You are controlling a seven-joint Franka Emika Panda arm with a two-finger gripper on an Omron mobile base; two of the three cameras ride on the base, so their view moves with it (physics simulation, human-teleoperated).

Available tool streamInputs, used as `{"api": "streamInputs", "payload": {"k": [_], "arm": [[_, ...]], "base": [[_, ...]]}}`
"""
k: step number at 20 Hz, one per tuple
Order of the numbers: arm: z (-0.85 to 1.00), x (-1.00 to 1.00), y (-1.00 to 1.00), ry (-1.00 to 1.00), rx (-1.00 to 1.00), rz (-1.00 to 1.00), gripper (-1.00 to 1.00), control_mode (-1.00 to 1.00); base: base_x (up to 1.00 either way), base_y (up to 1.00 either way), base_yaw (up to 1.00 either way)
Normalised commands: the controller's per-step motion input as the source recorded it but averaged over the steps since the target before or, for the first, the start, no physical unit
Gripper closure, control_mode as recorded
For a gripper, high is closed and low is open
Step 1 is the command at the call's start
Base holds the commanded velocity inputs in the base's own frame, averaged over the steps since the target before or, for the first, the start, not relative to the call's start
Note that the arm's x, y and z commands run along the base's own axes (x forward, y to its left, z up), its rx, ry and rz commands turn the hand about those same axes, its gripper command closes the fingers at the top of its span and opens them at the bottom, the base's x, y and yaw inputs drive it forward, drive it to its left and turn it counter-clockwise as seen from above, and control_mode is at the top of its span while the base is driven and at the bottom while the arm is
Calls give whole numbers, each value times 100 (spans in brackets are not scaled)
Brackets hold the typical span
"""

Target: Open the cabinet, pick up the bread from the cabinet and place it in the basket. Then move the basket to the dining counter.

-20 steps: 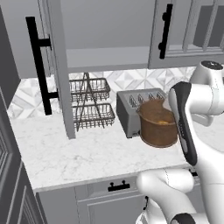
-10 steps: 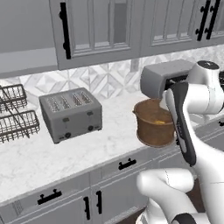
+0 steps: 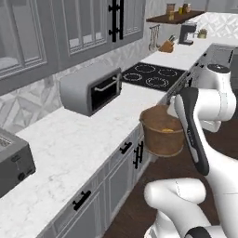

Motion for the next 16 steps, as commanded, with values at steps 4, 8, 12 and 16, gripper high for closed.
{"api": "streamInputs", "payload": {"k": [4,8,12,16], "arm": [[0,0,0,0,0,0,100,100],[0,0,0,0,0,0,100,100],[0,0,0,0,0,0,100,100],[0,0,0,0,0,0,100,100]], "base": [[-14,-21,-88],[-14,-28,-87],[-8,-41,-83],[0,-52,-76]]}}
